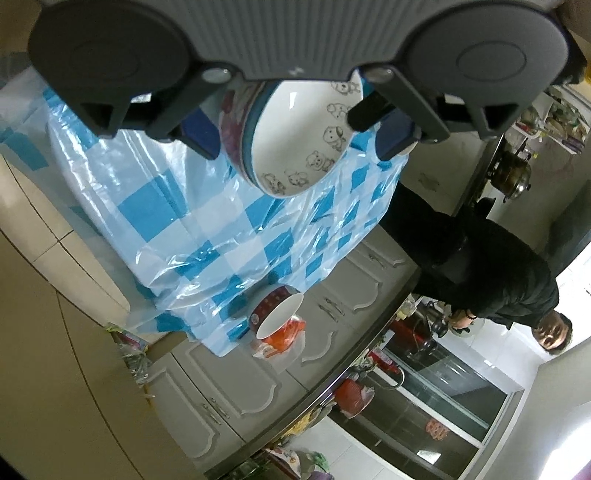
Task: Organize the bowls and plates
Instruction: 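Lower the blue bowl into the pink-floral bowl and open both grippers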
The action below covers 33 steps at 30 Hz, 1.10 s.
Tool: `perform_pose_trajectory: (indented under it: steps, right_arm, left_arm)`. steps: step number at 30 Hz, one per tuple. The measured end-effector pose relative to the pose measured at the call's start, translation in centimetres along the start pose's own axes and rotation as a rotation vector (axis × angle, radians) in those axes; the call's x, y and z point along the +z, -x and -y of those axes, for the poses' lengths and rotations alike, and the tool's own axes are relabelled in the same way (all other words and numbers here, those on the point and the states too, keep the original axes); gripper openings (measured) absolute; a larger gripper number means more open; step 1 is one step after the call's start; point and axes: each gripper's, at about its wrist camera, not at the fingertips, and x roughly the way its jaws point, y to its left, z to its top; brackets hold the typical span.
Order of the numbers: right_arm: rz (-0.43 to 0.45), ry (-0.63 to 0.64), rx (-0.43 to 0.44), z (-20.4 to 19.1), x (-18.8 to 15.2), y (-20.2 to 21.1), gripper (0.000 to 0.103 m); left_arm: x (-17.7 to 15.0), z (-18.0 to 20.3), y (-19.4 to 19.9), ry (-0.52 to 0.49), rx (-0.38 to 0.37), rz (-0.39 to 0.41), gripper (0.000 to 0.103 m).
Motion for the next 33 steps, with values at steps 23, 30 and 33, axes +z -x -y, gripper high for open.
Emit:
perform_pose_trajectory:
  steps: [23, 30, 33]
  right_arm:
    - [0.019, 0.004, -0.027, -0.4, 0.0, -0.1, 0.1]
    - [0.023, 0.001, -0.029, -0.1, 0.0, -0.1, 0.1]
    - [0.025, -0.005, -0.031, 0.2, 0.1, 0.0, 0.1]
  left_arm:
    - [-0.8, -3.3, 1.1, 0.034, 0.159, -0.056, 0.103]
    - [-0.8, -3.7, 1.4, 0.043, 0.174, -0.066, 0.103]
    - [-0.7, -3.7, 1.5, 0.044, 0.182, -0.06, 0.103]
